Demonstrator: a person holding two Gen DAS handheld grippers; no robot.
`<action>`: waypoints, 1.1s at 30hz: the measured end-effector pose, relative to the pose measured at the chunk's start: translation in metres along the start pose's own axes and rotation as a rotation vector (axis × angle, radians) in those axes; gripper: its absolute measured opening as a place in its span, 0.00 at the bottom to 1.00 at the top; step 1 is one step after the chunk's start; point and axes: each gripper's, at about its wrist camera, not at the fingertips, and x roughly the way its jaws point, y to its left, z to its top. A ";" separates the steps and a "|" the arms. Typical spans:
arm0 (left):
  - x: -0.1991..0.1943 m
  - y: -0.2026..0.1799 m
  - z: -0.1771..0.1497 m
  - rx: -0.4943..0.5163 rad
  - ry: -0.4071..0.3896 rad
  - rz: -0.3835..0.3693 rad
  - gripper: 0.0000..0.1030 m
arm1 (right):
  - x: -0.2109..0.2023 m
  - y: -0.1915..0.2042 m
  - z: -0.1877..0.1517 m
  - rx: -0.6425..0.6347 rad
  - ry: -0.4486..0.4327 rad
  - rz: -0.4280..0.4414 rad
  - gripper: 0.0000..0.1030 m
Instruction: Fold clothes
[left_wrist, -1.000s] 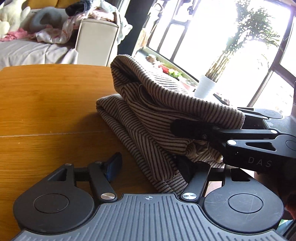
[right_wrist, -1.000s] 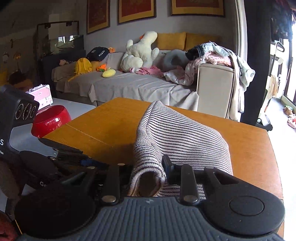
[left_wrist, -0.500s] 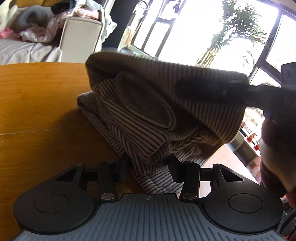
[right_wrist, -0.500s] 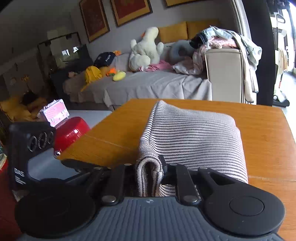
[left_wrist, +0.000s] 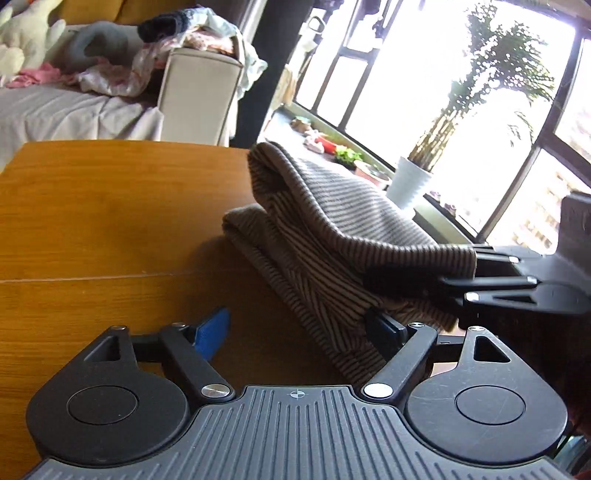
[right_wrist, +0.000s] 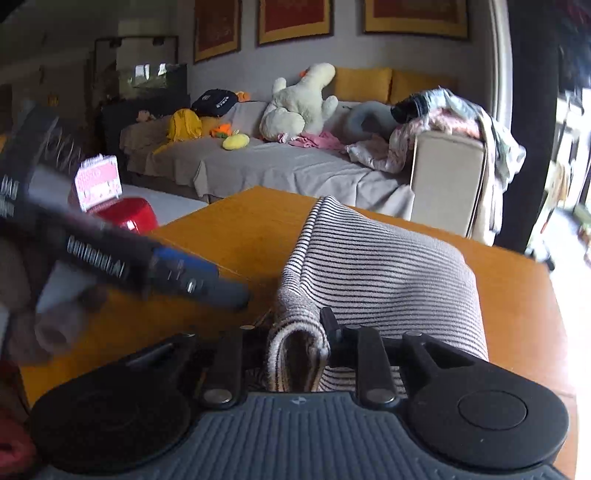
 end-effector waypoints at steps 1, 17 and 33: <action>-0.004 0.002 0.006 -0.008 -0.023 0.018 0.81 | 0.000 0.013 -0.002 -0.069 -0.005 -0.032 0.35; 0.076 -0.051 0.068 0.132 -0.021 -0.014 0.58 | -0.058 -0.010 -0.003 -0.019 -0.140 -0.041 1.00; 0.072 -0.031 0.052 0.131 -0.031 -0.022 0.59 | 0.015 -0.054 -0.034 0.323 0.151 -0.113 1.00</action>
